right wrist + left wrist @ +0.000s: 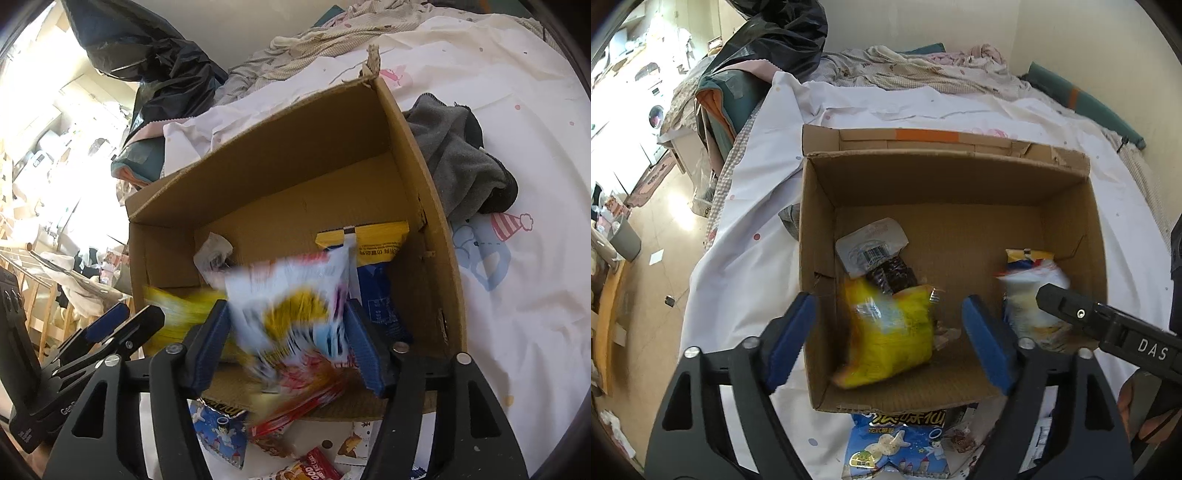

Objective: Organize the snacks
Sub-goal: 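Carry both bags into the box and open both tools to release them, then grasp the blue Lonely God bag with the left tool and lift it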

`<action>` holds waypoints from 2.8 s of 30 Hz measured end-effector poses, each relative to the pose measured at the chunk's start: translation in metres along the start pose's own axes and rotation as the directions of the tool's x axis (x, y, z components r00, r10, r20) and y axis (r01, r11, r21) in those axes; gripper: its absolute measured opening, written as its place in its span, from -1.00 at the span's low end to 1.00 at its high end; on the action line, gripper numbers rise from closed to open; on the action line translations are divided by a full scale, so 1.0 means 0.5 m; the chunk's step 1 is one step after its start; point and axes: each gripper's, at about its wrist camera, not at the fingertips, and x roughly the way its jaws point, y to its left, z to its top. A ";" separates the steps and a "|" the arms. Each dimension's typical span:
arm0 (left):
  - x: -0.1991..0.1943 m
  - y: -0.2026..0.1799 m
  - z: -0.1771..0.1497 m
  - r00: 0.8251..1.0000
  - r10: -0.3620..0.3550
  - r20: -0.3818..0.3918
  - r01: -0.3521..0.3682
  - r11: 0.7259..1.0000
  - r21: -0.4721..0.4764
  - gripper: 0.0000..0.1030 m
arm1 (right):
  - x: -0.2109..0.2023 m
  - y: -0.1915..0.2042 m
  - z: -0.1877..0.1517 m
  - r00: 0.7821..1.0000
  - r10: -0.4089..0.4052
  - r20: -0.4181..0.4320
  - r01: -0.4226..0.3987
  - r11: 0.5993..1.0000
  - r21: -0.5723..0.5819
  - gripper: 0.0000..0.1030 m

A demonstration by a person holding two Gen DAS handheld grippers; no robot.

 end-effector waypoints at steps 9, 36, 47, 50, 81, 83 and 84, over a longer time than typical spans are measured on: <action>-0.017 0.009 0.003 0.999 -0.025 0.027 0.025 0.999 -0.021 0.86 | -0.031 0.008 0.008 0.997 -0.005 0.083 0.007 1.000 -0.024 0.75; -0.129 0.075 -0.080 0.998 -0.054 0.017 0.055 0.997 -0.061 0.86 | -0.169 0.026 -0.096 0.995 -0.004 0.101 0.006 1.000 -0.020 0.75; -0.130 0.101 -0.148 0.998 -0.047 -0.051 0.039 0.990 -0.139 0.86 | -0.177 -0.018 -0.155 0.996 -0.080 0.047 0.078 0.996 0.048 0.75; -0.122 0.121 -0.157 0.997 -0.037 -0.067 0.024 0.981 -0.192 0.86 | -0.175 -0.037 -0.167 0.989 -0.144 0.030 0.142 0.988 0.063 0.75; 0.078 0.011 -0.216 0.918 -0.059 -0.392 0.063 0.998 -0.004 0.20 | -0.145 -0.077 -0.159 0.993 -0.108 -0.044 0.112 0.987 0.116 0.75; 0.067 0.019 -0.222 0.915 -0.058 -0.399 0.060 0.998 -0.010 0.18 | -0.144 -0.075 -0.160 0.994 -0.102 -0.045 0.106 0.988 0.116 0.75; 0.064 0.023 -0.226 0.914 -0.059 -0.402 0.059 0.998 -0.014 0.17 | -0.143 -0.074 -0.160 0.994 -0.100 -0.045 0.105 0.988 0.113 0.75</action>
